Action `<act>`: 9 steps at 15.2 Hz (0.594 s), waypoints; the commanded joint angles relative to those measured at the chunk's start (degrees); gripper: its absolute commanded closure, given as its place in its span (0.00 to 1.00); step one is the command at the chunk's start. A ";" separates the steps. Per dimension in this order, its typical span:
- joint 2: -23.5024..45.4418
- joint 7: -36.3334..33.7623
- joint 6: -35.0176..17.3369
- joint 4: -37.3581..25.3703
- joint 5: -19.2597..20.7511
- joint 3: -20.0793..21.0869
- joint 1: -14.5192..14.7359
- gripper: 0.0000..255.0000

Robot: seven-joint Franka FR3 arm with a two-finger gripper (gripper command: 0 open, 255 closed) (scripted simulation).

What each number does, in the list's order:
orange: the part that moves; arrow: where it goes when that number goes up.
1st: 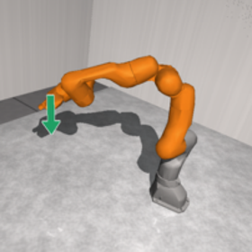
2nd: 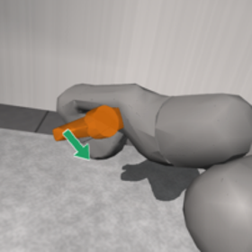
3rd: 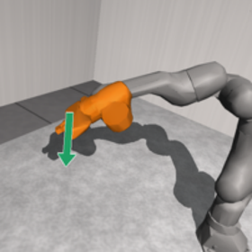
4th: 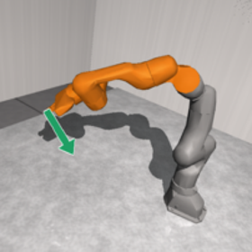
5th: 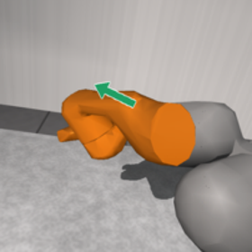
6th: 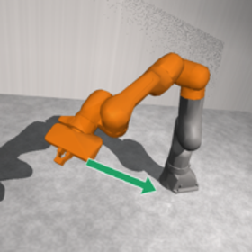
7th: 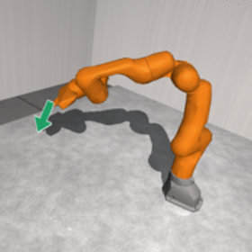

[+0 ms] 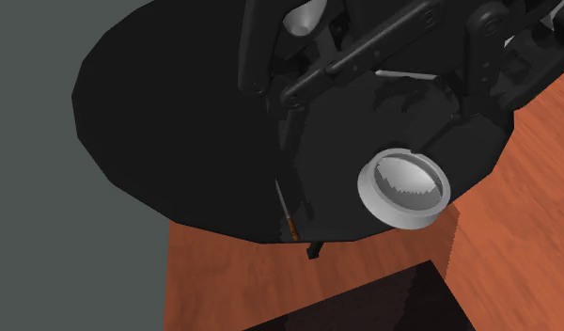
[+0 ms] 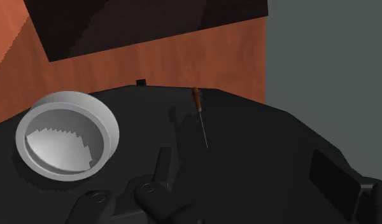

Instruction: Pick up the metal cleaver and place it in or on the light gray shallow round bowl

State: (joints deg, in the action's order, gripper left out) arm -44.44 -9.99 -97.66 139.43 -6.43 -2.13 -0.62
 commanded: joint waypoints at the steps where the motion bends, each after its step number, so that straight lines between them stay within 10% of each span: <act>1: 0.00 0.00 0.00 0.00 0.00 0.00 0.00 0.00; 9: 8.30 3.74 -16.33 8.83 1.32 1.72 1.57 0.00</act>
State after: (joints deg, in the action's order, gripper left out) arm -37.80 -6.60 -112.03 148.03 -5.25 -0.70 0.69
